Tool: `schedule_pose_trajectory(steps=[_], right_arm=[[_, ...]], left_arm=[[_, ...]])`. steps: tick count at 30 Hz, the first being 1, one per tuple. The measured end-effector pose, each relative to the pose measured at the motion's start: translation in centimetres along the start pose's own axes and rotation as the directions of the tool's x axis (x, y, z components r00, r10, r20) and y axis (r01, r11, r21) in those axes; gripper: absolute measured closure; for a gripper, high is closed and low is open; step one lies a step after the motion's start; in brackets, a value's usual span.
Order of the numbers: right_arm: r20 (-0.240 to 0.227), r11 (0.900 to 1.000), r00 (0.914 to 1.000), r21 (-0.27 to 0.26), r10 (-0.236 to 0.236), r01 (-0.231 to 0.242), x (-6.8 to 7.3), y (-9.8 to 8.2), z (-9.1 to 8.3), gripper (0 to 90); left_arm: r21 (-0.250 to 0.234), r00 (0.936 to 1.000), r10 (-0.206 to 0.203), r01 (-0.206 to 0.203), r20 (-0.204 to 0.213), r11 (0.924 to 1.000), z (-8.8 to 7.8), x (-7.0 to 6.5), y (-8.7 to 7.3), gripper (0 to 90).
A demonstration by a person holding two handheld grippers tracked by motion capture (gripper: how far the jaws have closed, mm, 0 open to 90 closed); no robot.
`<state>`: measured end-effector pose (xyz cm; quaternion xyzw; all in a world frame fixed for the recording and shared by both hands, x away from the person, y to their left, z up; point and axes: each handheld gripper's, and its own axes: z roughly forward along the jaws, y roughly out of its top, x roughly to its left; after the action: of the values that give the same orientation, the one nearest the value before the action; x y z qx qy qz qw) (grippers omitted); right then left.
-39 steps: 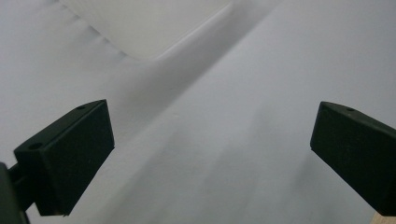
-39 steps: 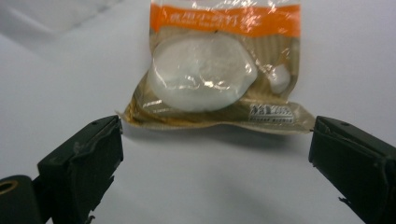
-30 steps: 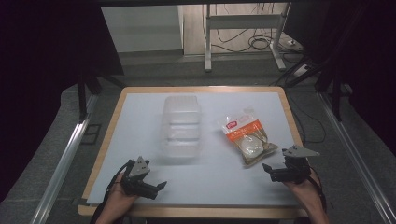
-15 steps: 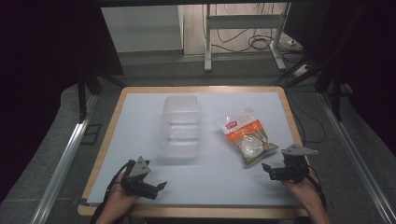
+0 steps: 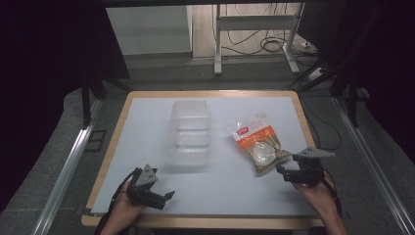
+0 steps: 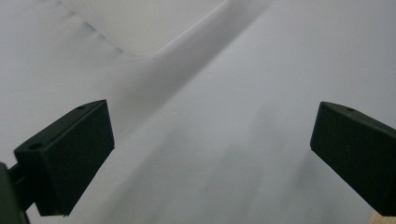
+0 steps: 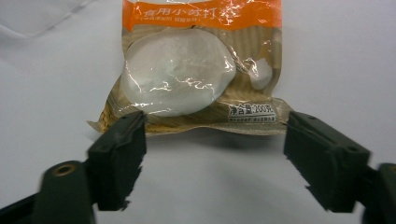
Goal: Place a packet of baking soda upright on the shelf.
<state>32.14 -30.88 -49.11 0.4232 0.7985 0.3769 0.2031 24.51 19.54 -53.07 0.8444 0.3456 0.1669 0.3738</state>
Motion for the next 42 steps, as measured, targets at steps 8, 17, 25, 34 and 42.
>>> schedule_pose_trajectory(steps=[8,17,25,34,42], right_arm=[[0.021,1.0,0.9997,0.005,-0.008,0.008,-0.9,0.8,0.4,43.9],[0.006,0.999,0.9999,0.045,0.009,-0.01,-2.5,1.7,1.2,67.2],[0.058,0.997,0.9977,0.067,-0.035,0.031,-3.3,3.2,2.6,82.7],[0.101,0.984,0.9942,0.177,-0.037,0.019,-5.3,3.7,6.1,88.1],[0.073,0.975,0.9968,0.22,-0.032,0.015,-5.4,3.3,6.5,88.4]], left_arm=[[0.001,1.0,0.004,-0.004,-0.001,1.0,0.0,0.0,0.0,0.0],[0.003,1.0,0.007,-0.007,-0.003,1.0,0.1,-0.1,0.0,0.0],[0.0,1.0,0.003,-0.003,-0.004,1.0,0.1,-0.1,0.0,0.0],[0.001,1.0,0.007,-0.007,-0.005,1.0,0.1,-0.1,0.0,0.0],[0.001,0.9999,0.013,-0.013,-0.006,0.9999,0.1,-0.1,0.0,0.0]])
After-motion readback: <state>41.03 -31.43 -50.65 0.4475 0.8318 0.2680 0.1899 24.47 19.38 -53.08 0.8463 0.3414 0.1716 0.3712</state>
